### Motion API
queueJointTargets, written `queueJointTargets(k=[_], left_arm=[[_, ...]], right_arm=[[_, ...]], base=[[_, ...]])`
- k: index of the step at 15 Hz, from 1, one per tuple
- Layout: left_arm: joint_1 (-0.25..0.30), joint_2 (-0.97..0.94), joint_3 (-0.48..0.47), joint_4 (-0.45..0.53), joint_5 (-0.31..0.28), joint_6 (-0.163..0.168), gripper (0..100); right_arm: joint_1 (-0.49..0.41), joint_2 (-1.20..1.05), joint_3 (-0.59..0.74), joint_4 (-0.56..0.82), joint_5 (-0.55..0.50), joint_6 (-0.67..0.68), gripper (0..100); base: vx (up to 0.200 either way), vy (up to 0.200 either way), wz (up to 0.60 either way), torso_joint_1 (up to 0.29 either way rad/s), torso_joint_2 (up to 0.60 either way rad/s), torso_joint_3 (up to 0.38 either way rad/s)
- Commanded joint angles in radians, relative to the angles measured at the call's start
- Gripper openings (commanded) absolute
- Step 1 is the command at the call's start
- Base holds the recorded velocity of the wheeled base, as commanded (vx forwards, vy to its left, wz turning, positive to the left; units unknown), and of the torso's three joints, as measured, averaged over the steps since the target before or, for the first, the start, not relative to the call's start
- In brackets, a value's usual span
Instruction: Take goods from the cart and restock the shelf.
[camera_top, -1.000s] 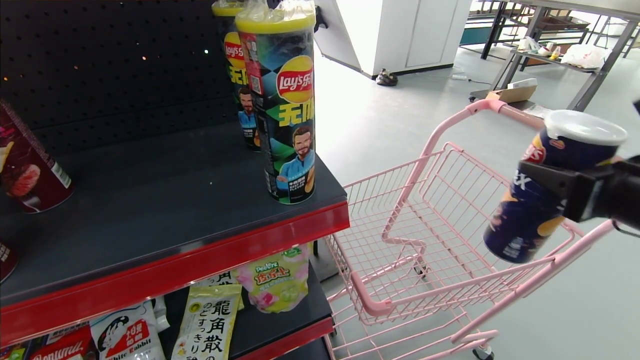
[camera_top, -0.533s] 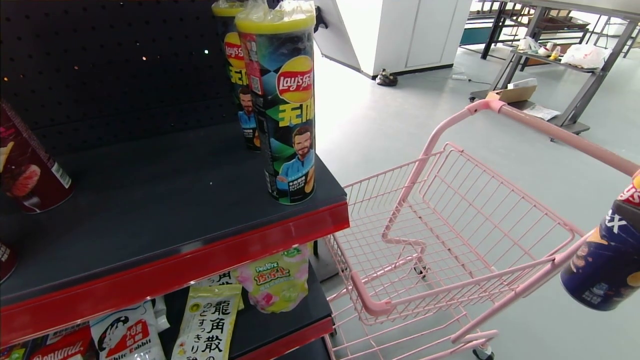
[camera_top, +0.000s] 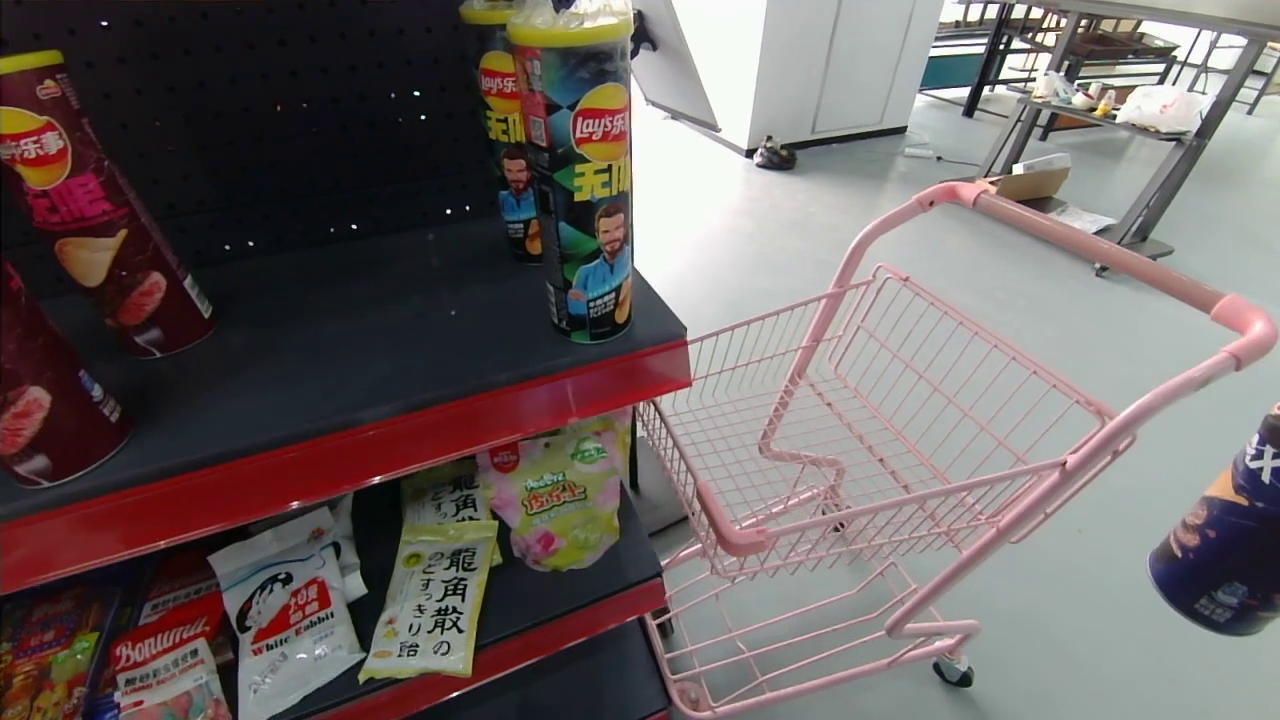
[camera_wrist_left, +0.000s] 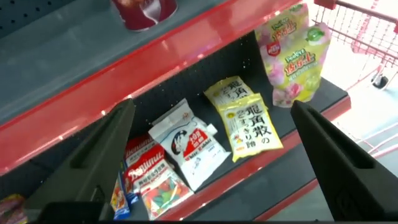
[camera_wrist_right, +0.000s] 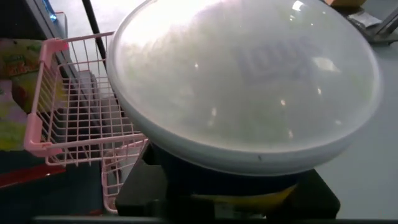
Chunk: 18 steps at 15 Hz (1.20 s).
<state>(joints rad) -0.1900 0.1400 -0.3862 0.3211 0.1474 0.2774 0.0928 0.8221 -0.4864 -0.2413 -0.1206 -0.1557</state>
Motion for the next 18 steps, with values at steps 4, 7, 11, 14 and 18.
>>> queueJointTargets(k=[4, 7, 11, 14, 18], left_arm=[[0.0, -0.02, 0.004, 0.0, 0.0, 0.006, 100], [0.0, -0.025, 0.006, 0.001, 0.0, 0.006, 100], [0.0, -0.023, 0.004, 0.0, 0.0, 0.008, 100], [0.0, -0.023, 0.004, 0.0, 0.001, 0.008, 100], [0.0, -0.026, 0.004, 0.001, 0.001, 0.008, 100]], right_arm=[[0.001, -0.012, 0.006, 0.013, -0.001, -0.002, 0], [0.001, -0.011, 0.008, 0.013, 0.003, -0.004, 0], [0.002, -0.012, 0.011, 0.013, 0.006, -0.004, 0], [0.001, -0.018, 0.035, 0.011, 0.001, -0.004, 0], [0.001, -0.063, 0.068, 0.013, 0.006, -0.002, 0]], base=[[0.0, 0.0, 0.3, 0.006, 0.0, 0.002], [0.0, 0.0, 0.6, -0.001, 0.0, 0.002], [0.0, 0.0, 0.6, 0.007, 0.01, 0.002], [0.0, 0.0, 0.2, 0.001, 0.0, 0.001], [0.0, 0.0, 0.0, 0.0, 0.0, 0.0]])
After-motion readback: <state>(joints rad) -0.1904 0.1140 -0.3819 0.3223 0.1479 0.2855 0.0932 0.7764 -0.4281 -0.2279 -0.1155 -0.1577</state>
